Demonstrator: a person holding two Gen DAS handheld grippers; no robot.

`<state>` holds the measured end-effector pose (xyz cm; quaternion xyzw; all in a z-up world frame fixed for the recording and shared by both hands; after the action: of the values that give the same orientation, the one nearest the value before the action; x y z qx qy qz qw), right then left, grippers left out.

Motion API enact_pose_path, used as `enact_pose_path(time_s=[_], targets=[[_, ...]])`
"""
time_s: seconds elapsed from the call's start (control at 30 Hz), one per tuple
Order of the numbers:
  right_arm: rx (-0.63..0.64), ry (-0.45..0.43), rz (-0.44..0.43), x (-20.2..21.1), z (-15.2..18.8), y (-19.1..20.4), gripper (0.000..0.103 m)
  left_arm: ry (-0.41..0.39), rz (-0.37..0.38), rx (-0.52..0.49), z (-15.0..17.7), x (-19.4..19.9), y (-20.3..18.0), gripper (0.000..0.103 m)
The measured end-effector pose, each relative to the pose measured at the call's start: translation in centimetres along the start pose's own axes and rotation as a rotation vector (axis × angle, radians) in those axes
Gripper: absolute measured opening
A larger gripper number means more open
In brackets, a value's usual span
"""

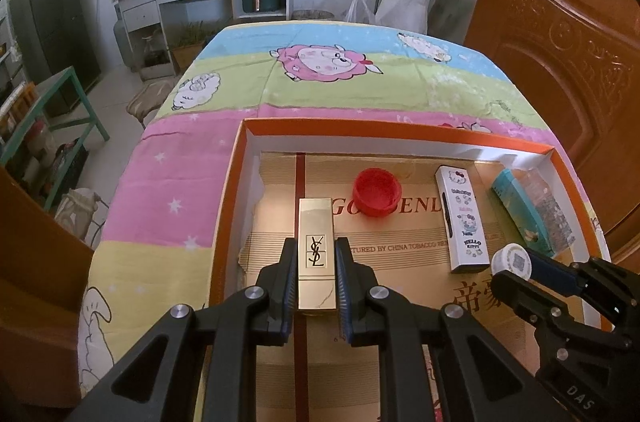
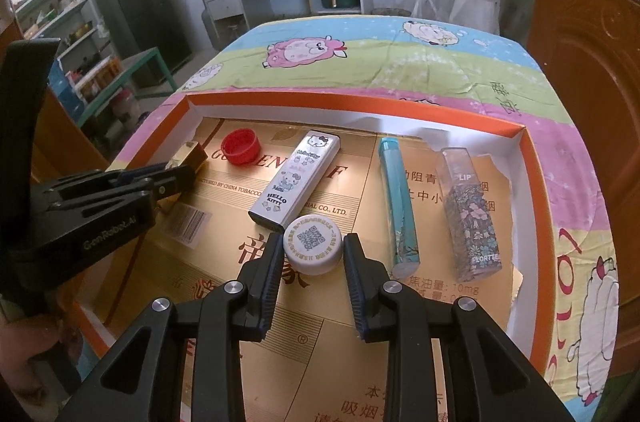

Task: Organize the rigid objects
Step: 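Carry the gold lipstick with the left tool while the right tool carries the white cap into the tray, then open the left tool to release the lipstick while the right tool releases the white cap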

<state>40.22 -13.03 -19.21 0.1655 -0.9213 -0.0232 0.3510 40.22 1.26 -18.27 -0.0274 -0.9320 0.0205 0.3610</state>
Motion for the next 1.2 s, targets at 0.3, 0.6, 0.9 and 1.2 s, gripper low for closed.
enact_pose_path(time_s=[0.3,0.6,0.9,1.2], targets=[[0.011,-0.001,0.003,-0.2,0.0,0.1,0.032,0.005,0.007,0.011,0.3,-0.2,0.0,0.018],[0.014,0.001,0.005,-0.2,0.0,0.0,0.036,-0.003,0.021,0.03,0.1,-0.1,0.4,0.032],[0.021,-0.016,0.009,0.5,-0.3,0.1,0.04,-0.026,0.035,0.029,-0.3,1.0,0.1,0.045],[0.021,-0.038,0.018,2.4,-0.5,0.5,0.041,-0.053,0.043,0.017,-0.7,3.2,-0.6,0.045]])
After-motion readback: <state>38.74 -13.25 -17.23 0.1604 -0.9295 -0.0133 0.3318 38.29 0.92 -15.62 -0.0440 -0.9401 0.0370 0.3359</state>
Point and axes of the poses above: each gripper's, at about its wrist camera, not at the fingertips, and x roughly against the way its jaws point, y to its left, z to its underside, the point moved 7 cm from there along -x, roughly the way its jaws point, and after that the axes turned 13 degrees about -y, right-handed, at the moved point
